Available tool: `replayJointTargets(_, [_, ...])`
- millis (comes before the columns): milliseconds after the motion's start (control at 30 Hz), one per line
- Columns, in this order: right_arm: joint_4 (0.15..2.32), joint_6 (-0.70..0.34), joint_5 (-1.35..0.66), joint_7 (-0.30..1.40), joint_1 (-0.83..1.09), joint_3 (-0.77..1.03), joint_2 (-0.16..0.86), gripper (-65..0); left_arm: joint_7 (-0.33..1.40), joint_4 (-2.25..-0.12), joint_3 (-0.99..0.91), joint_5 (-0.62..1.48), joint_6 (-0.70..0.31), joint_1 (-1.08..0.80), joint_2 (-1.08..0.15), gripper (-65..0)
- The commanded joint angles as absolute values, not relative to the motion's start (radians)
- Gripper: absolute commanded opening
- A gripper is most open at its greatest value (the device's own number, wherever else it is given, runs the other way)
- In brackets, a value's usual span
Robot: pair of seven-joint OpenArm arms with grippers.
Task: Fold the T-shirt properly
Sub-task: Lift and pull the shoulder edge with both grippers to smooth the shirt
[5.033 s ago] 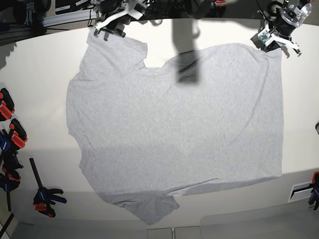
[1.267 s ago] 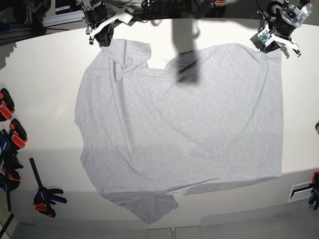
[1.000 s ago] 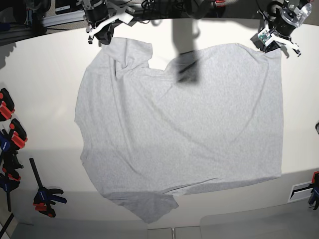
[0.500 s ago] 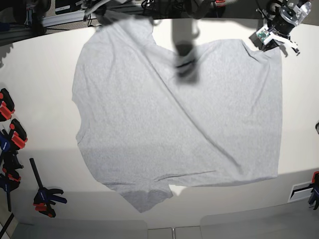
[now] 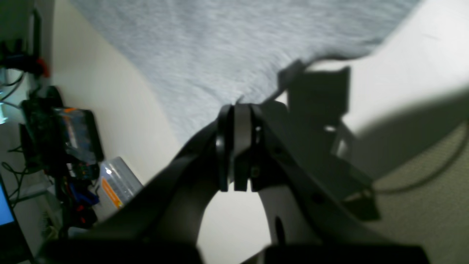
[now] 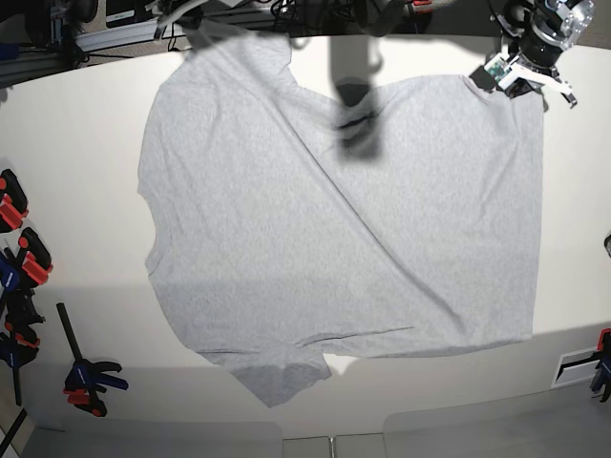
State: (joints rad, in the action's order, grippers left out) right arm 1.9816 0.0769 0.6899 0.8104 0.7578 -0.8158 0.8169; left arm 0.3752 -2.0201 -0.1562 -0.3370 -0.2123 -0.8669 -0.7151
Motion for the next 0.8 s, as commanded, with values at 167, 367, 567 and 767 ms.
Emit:
replayJointTargets(167, [2.108,0.091,0.725,0.805,0.765,-0.783,0.828,-65.0,0.373,-2.042,-0.164,-0.340,-0.194,-0.870,-0.730,-65.0])
replayJointTargets(367, [2.127,0.082,0.697,0.820,0.785,-0.669,0.838,-65.0,0.445,-2.042,-0.164,-0.340,-0.194,-0.877,-0.730,-65.0])
replayJointTargets(567, [2.127,0.083,0.704,0.820,0.864,-0.591,0.916,-65.0,0.495,-2.042,-0.164,-0.431,-0.168,-0.883,-0.730,-65.0])
replayJointTargets(767, [2.127,0.083,0.704,0.820,0.915,-0.546,0.945,-65.0,0.525,-2.042,-0.164,-0.471,-0.093,-0.885,-0.730,-65.0])
